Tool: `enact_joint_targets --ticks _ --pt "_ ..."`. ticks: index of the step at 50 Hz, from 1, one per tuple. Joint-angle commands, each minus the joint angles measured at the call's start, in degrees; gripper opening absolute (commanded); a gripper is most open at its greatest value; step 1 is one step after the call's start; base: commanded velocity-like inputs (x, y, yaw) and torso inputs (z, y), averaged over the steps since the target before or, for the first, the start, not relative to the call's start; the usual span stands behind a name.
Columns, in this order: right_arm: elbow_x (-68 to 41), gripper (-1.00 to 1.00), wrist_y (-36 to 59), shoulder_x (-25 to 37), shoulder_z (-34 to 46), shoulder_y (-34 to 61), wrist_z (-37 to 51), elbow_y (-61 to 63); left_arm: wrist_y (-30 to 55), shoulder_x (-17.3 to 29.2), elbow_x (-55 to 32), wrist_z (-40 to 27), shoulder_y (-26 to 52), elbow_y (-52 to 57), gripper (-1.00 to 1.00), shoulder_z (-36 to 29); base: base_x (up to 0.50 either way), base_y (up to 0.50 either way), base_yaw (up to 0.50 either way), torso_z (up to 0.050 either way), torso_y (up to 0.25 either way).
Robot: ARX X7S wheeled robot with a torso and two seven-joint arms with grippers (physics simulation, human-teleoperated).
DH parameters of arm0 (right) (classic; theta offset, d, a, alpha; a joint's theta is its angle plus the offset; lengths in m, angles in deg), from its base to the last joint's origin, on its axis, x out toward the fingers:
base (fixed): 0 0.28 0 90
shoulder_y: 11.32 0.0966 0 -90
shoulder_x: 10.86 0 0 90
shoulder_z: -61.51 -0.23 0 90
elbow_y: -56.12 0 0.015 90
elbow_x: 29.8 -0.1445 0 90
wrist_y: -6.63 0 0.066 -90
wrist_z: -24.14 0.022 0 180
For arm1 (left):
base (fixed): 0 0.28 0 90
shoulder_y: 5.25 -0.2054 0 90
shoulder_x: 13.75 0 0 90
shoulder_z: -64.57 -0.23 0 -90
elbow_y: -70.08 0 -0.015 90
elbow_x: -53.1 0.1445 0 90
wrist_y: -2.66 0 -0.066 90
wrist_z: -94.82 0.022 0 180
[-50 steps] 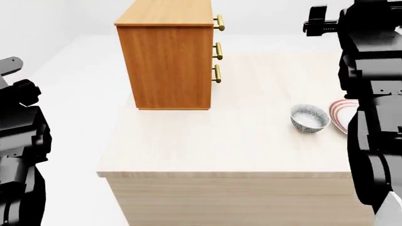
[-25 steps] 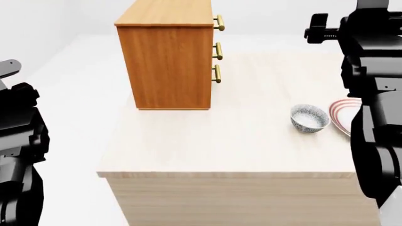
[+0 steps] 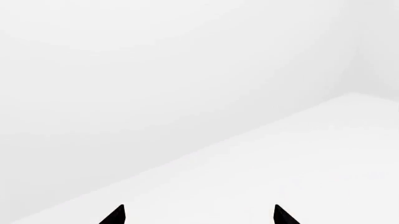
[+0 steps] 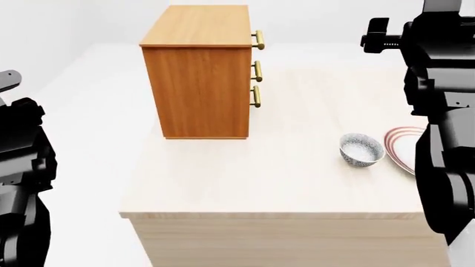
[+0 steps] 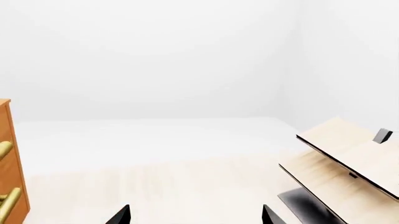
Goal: Open the top drawer of the cabinet and put the bowl in it.
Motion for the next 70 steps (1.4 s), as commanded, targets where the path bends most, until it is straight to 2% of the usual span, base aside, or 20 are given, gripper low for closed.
enact_joint_targets --ticks 1,16,70 --pt "0.1 1.00 0.1 0.1 -0.3 0.0 0.0 0.0 0.2 0.1 0.1 -0.1 0.0 0.0 1.00 0.2 0.00 0.00 0.00 0.050 0.080" --pt "-0.3 1.00 1.5 0.3 -1.5 -0.2 -0.5 -0.1 0.1 0.0 0.1 -0.1 0.1 0.0 1.00 -0.2 0.05 0.00 0.00 0.010 0.015" --pt "0.3 1.00 3.6 0.4 -3.2 -0.9 -0.3 -0.1 -0.4 0.2 0.0 0.3 0.1 0.0 1.00 0.8 0.50 0.00 0.00 0.000 0.000"
